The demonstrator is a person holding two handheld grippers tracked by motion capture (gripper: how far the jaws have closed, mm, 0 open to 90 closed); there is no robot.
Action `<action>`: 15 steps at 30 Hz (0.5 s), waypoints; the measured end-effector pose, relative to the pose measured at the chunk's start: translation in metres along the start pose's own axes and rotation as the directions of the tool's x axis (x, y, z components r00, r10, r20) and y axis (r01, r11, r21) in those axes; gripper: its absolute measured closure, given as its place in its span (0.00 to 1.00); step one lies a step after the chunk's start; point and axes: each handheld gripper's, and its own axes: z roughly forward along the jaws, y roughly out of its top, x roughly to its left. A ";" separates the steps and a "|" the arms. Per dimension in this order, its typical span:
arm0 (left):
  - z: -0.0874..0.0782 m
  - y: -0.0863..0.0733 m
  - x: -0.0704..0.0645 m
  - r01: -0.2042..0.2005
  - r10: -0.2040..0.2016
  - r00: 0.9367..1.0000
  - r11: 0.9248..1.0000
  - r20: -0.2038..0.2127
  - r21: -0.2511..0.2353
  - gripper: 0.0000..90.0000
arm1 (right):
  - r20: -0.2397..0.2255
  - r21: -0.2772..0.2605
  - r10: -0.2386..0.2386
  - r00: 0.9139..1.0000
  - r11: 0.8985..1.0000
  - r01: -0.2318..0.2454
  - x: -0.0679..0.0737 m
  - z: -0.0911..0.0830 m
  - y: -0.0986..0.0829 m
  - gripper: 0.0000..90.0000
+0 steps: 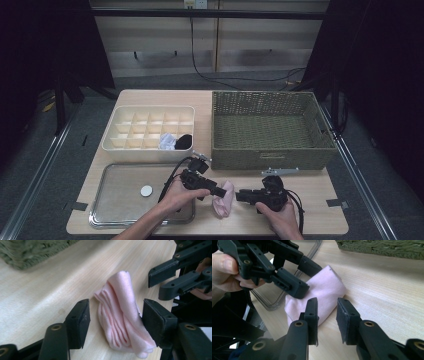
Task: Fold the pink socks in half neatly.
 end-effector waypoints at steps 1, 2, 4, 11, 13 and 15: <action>0.001 0.000 0.000 -0.008 0.008 1.000 1.000 -0.003 0.019 0.41 | -0.002 -0.002 -0.001 1.000 1.000 0.001 0.000 0.000 0.000 0.79; 0.002 0.000 -0.001 -0.010 0.010 1.000 0.999 -0.002 0.032 0.41 | -0.002 -0.001 0.001 1.000 1.000 -0.001 0.000 -0.001 0.000 0.79; 0.005 -0.001 -0.003 -0.013 0.014 1.000 0.999 -0.017 0.052 0.40 | 0.001 -0.005 0.003 1.000 1.000 -0.003 -0.001 -0.002 0.000 0.79; 0.009 -0.004 -0.002 -0.026 0.024 0.999 0.997 0.022 0.078 0.51 | 0.012 -0.017 0.007 1.000 1.000 -0.007 -0.004 -0.008 -0.001 0.79; 0.011 -0.004 -0.003 -0.035 0.031 0.999 0.995 0.039 0.091 0.60 | 0.013 -0.022 0.011 1.000 1.000 -0.010 -0.004 -0.011 -0.001 0.78; 0.012 -0.004 -0.003 -0.034 0.030 0.998 0.996 0.050 0.087 0.65 | 0.017 -0.028 0.011 1.000 1.000 -0.010 -0.005 -0.013 -0.001 0.78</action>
